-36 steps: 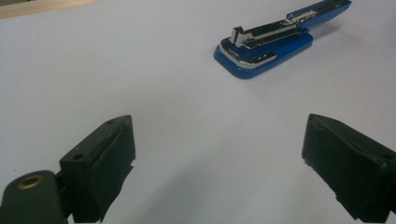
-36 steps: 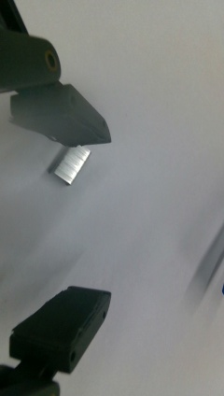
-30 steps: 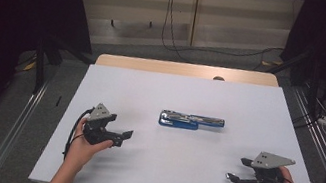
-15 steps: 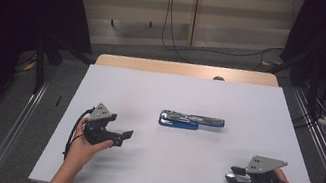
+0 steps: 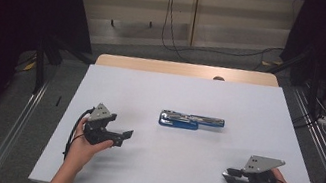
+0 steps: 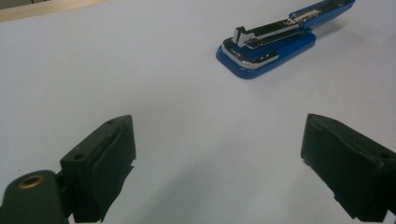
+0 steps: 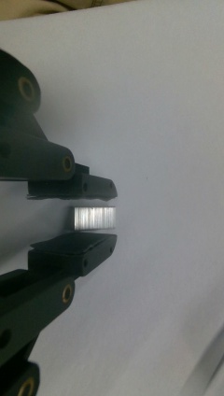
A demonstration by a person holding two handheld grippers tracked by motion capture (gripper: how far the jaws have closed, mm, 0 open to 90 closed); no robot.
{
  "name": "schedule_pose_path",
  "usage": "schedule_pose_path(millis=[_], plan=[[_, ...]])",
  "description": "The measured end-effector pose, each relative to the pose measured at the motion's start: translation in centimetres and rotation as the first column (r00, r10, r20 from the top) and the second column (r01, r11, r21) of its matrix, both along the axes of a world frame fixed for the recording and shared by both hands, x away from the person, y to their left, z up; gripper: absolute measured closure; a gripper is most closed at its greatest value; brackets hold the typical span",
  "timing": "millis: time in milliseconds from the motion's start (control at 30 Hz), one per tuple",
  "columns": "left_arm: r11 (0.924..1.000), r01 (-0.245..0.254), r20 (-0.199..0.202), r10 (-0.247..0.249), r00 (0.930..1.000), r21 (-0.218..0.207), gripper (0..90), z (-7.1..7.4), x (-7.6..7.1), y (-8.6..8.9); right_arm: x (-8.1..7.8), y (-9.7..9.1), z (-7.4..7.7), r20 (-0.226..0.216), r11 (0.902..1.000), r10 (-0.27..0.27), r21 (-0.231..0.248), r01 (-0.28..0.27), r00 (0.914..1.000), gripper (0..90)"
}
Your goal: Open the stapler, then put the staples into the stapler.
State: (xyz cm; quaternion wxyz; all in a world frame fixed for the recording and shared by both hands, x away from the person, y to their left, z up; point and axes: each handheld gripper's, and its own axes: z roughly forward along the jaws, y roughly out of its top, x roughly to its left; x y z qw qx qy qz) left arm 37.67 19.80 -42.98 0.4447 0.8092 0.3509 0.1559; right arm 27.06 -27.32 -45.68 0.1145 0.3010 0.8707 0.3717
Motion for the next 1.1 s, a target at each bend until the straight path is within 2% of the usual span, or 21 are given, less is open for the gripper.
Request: schedule_pose_path(millis=[233, 733, 1100], plan=[[1.0, 0.001, 0.008, -0.001, 1.0, 0.001, 10.7, 0.1, 0.0, 0.0, 0.1, 0.0, 0.0, -0.019, 0.9999, 0.0, 0.016, 0.0, 0.9998, 79.7], [1.0, -0.005, 0.01, 0.005, 0.9999, 0.005, 10.9, 0.1, -0.1, 0.3, 0.5, -0.4, 0.0, -0.036, 0.999, -0.008, 0.043, 0.009, 0.9993, 79.9], [0.9999, -0.017, 0.008, 0.017, 0.9998, -0.003, 10.9, 0.2, -0.3, 0.7, 1.3, -0.2, 0.7, -0.014, 0.9986, 0.003, 0.053, -0.002, 0.9999, 79.9]])
